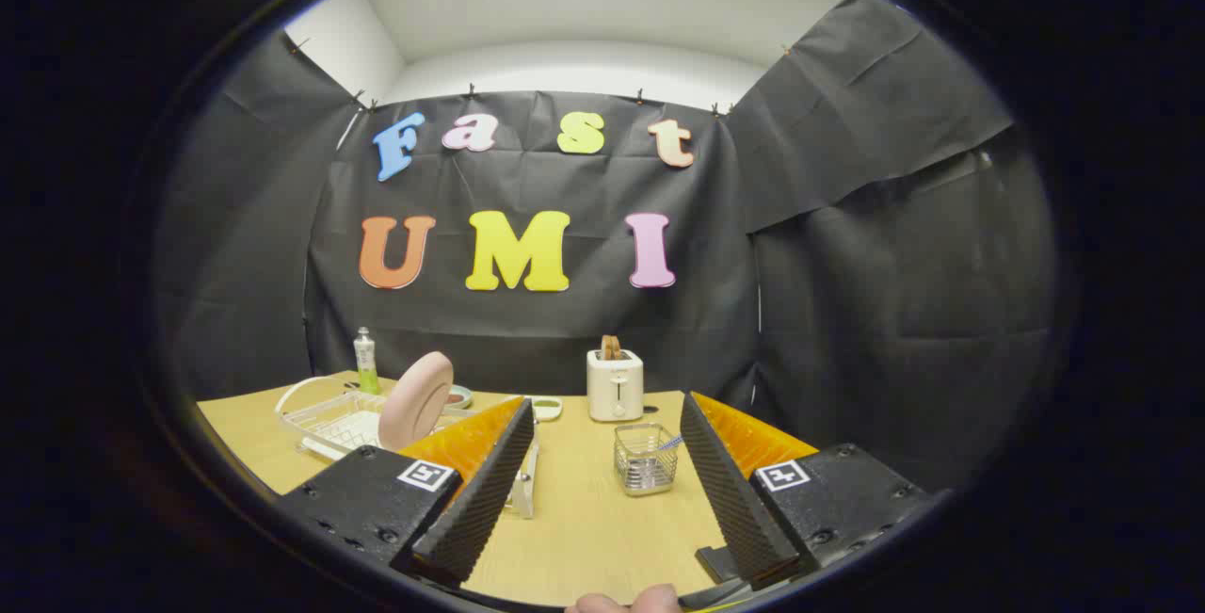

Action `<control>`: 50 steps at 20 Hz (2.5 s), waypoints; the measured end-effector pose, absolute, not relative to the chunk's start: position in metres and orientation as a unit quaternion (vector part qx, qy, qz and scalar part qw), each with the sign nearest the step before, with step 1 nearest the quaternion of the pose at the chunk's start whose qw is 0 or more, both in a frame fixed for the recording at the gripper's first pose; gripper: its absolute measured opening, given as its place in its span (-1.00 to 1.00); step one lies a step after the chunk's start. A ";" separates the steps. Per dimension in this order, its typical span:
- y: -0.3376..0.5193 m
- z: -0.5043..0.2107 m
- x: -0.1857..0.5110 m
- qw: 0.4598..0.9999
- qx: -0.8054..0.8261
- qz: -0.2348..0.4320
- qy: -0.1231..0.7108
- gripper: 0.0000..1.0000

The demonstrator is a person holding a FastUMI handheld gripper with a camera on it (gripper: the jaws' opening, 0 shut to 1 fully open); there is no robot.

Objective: Take the plate from the dish rack, then take the spoon from the basket and place it into the plate.

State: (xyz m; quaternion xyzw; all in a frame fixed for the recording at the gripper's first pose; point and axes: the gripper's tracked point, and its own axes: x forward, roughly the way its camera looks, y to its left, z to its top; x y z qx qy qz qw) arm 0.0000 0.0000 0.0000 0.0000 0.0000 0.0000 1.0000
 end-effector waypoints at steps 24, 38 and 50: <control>0.031 0.003 0.022 0.999 0.015 0.031 0.042 1.00; 0.158 0.074 0.110 0.987 -0.008 0.132 0.093 1.00; 0.234 -0.004 0.187 0.921 0.023 0.170 0.350 1.00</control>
